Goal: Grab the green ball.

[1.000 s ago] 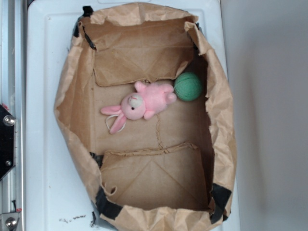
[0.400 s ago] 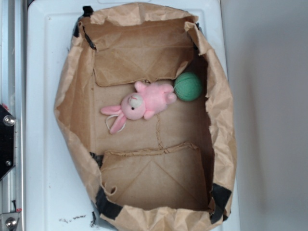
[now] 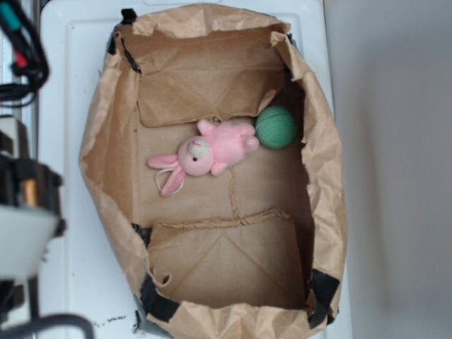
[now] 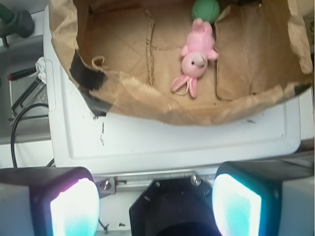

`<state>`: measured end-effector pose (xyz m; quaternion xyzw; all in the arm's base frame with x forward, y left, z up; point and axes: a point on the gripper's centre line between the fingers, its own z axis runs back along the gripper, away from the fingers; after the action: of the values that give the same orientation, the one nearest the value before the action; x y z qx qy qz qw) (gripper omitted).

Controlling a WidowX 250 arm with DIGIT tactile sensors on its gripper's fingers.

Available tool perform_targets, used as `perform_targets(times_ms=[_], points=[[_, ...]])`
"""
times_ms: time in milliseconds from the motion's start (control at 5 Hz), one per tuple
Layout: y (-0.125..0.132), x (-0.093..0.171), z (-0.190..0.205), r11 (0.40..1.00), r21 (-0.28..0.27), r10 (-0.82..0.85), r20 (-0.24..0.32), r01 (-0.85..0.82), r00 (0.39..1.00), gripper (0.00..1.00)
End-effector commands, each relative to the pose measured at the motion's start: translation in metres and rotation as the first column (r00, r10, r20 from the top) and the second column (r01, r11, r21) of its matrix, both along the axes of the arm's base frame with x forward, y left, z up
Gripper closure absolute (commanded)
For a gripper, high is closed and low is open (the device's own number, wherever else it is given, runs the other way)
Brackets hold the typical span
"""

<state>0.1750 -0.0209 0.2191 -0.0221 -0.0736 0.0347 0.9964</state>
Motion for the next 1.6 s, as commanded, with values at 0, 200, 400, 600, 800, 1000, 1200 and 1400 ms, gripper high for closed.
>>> perform_targets(times_ms=[0,200,400,600,800,1000,1200,1400], points=[[0.013,0.030,-0.003,0.999,-0.038,-0.033,0.050,0.035,0.998,0.00],[0.011,0.042,-0.010,0.998,-0.048,-0.047,0.044,0.049,0.998,0.00],[0.010,0.058,-0.017,0.997,-0.055,-0.051,0.051,0.054,0.997,0.00],[0.011,0.071,-0.024,0.998,-0.046,-0.051,0.053,0.053,0.997,0.00],[0.016,0.079,-0.029,0.999,-0.034,-0.040,0.072,0.042,0.997,0.00],[0.025,0.084,-0.035,0.998,-0.040,-0.032,0.156,0.039,0.987,0.00],[0.036,0.092,-0.041,0.999,-0.050,-0.011,0.184,0.021,0.983,0.00],[0.043,0.104,-0.052,0.996,-0.069,0.062,0.190,-0.050,0.980,0.00]])
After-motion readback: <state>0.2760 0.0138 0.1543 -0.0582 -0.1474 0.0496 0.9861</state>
